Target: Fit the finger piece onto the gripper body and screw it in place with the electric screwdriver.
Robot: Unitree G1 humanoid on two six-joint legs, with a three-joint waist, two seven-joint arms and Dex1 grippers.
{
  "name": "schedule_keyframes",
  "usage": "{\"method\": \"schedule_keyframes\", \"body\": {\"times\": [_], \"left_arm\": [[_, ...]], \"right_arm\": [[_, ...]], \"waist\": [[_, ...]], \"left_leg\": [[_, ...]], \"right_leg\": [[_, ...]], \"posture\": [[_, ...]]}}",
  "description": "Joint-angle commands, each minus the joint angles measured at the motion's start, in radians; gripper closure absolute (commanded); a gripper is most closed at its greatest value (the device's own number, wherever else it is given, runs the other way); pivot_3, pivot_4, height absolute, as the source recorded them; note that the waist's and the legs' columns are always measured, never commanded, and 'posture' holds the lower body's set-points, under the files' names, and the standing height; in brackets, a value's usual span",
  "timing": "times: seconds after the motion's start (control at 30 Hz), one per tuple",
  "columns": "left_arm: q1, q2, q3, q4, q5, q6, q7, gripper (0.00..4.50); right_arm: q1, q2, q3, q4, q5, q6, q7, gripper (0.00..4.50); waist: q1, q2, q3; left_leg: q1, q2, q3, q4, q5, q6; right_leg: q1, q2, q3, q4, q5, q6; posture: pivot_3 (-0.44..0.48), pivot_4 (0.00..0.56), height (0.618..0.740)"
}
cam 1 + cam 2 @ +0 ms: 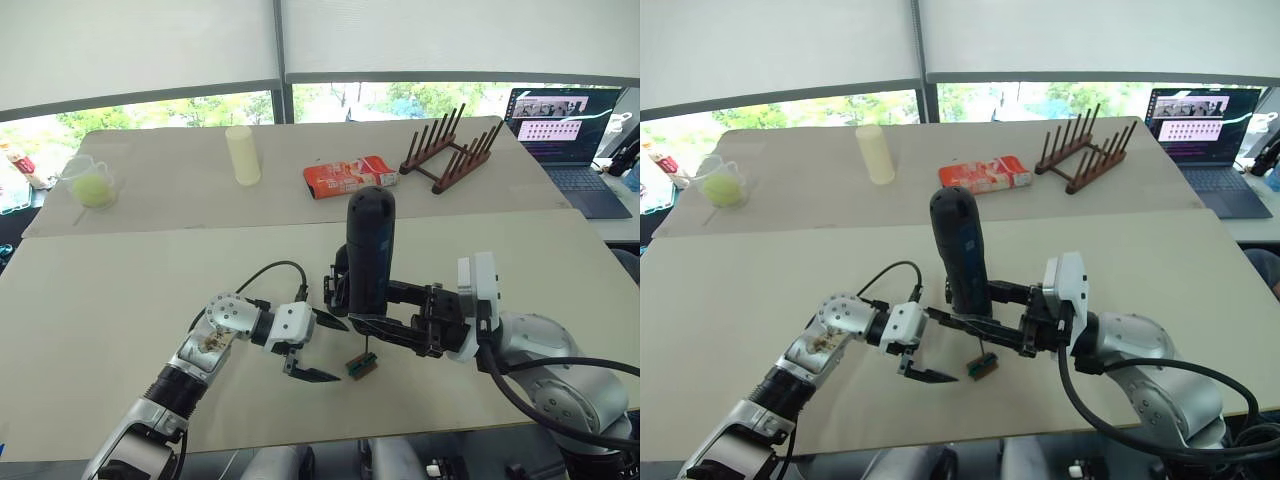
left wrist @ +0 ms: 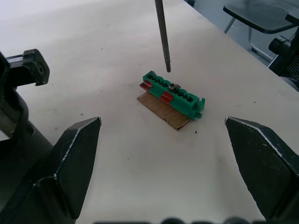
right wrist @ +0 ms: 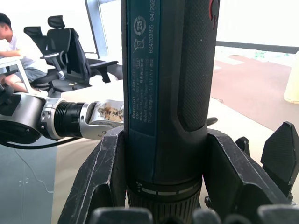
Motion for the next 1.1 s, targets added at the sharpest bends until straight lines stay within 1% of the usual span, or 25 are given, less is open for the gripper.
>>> {"method": "schedule_keyframes", "body": {"times": [0.03, 1.1], "left_arm": [[0.003, -0.001, -0.003, -0.031, -0.014, -0.006, -0.005, 0.00], [0.006, 0.007, 0.001, -0.047, -0.017, 0.006, -0.003, 0.00]], "right_arm": [[-0.006, 0.008, -0.016, -0.054, 0.014, -0.031, -0.002, 2.61], [-0.011, 0.033, 0.021, -0.027, -0.027, -0.040, 0.006, 2.61]], "waist": [[0.000, 0.000, 0.000], [0.000, 0.000, 0.000]], "left_leg": [[0.000, 0.000, 0.000, 0.000, 0.000, 0.000], [0.000, 0.000, 0.000, 0.000, 0.000, 0.000]], "right_leg": [[0.000, 0.000, 0.000, 0.000, 0.000, 0.000], [0.000, 0.000, 0.000, 0.000, 0.000, 0.000]], "posture": [[0.000, 0.150, 0.740], [0.000, 0.150, 0.740]]}}
